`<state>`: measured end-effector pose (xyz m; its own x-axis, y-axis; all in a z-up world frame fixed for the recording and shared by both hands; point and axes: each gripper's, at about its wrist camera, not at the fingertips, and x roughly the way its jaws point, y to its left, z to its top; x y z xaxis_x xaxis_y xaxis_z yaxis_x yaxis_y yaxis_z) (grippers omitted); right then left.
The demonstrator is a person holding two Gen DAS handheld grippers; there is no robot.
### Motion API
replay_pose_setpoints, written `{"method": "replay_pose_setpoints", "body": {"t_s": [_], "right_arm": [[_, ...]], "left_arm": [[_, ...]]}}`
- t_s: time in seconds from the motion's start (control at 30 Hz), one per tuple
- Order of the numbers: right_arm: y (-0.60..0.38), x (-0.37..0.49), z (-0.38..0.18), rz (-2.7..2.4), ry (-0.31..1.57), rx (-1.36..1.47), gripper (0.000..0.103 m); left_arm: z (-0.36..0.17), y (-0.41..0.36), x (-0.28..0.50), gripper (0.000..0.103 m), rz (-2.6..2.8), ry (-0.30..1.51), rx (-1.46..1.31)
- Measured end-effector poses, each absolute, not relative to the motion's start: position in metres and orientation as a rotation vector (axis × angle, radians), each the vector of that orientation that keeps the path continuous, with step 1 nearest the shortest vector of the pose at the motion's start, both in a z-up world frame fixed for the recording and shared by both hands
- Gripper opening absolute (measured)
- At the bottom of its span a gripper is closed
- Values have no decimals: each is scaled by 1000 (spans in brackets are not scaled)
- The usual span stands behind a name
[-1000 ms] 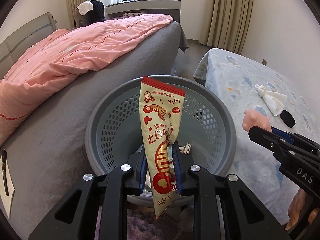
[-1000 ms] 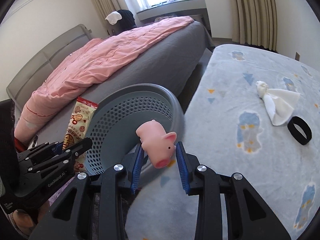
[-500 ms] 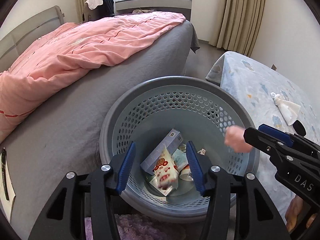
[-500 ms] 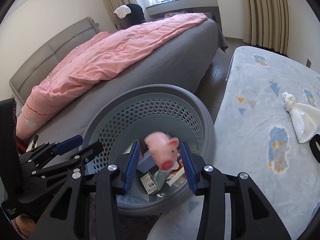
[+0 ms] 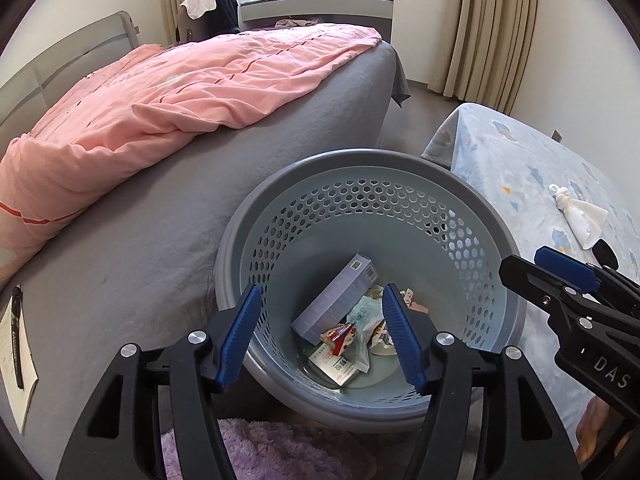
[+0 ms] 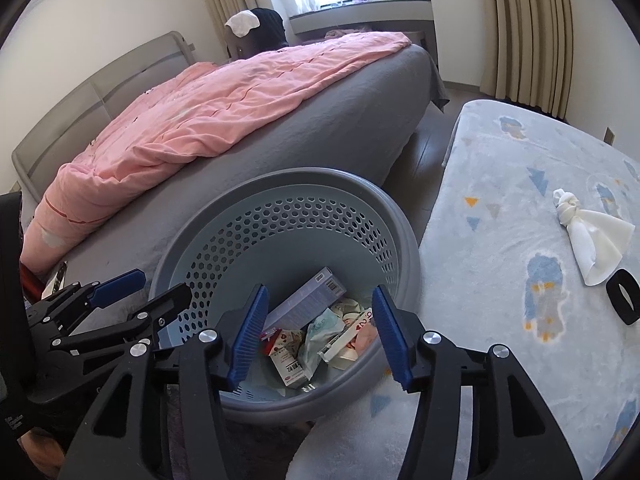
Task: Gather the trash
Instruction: 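Move both open tools back over the mattress toward the cloth and black band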
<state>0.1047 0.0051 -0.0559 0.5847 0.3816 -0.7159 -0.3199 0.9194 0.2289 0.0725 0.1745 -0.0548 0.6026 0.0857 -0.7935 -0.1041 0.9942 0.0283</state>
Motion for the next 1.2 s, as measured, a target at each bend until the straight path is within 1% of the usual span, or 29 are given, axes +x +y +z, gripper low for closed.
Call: {"method": "replay_pose_setpoints", "body": {"t_s": [0.03, 0.1, 0.33, 0.47, 0.57, 0.9, 1.2], "right_arm": [[5, 104, -55, 406, 852, 74, 56], [5, 102, -54, 402, 849, 70, 57], [-3, 89, -42, 386, 817, 84, 64], [-12, 82, -36, 368, 802, 94, 65], [-23, 76, -32, 348, 790, 108, 69], [-77, 50, -27, 254, 768, 143, 72], [-145, 28, -34, 132, 772, 156, 73]], "left_arm": [[-54, 175, 71, 64, 113, 915, -20], [-50, 176, 68, 66, 120, 903, -15], [-37, 175, 57, 69, 123, 884, -10], [-30, 169, 50, 69, 111, 872, -8], [-24, 161, 44, 72, 96, 861, -4], [-16, 118, 32, 72, 21, 839, -7], [-15, 67, 26, 72, -60, 832, 26]]}}
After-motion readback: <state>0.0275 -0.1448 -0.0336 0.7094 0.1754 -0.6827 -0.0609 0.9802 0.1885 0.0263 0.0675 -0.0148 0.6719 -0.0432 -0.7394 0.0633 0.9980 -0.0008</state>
